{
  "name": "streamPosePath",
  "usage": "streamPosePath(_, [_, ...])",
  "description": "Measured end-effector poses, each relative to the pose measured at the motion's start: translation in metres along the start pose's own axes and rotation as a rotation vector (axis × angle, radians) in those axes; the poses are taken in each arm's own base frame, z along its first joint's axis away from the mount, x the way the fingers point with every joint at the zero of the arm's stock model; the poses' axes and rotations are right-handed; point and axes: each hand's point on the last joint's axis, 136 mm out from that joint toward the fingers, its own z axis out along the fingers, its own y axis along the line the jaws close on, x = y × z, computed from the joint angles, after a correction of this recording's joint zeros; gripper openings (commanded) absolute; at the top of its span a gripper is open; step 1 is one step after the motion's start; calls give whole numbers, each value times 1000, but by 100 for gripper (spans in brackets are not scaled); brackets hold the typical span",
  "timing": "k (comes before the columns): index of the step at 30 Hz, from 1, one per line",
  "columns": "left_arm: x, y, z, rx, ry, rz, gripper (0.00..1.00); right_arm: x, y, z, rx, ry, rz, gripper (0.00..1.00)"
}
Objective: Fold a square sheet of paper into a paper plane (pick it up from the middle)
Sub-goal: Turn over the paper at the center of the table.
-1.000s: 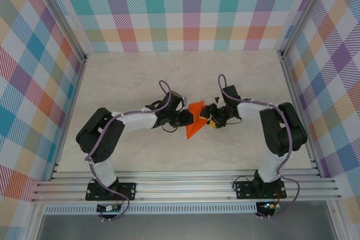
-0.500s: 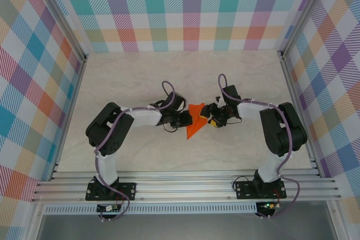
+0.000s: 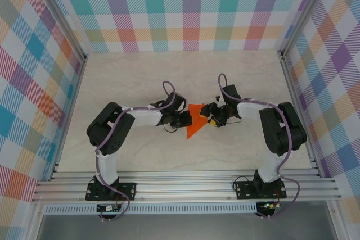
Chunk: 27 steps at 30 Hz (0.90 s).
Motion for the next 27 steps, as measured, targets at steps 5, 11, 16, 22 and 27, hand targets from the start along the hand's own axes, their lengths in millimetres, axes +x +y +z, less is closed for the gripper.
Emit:
streamPosePath(5, [0, 0, 0, 0, 0, 0, 11, 0, 0, 0, -2, 3, 11, 58])
streamPosePath(11, [1, 1, 0, 1, -2, 0, 11, -3, 0, -4, 16, -27, 8, 60])
streamPosePath(16, [2, 3, -2, -2, -6, -2, 11, -5, 1, -7, 19, -40, -2, 60])
streamPosePath(22, [1, 4, -2, 4, -13, -6, 11, -5, 1, 1, 1, -22, 11, 57])
streamPosePath(27, [1, 4, -2, 7, -12, -7, 11, -5, 2, 1, -11, -16, 20, 58])
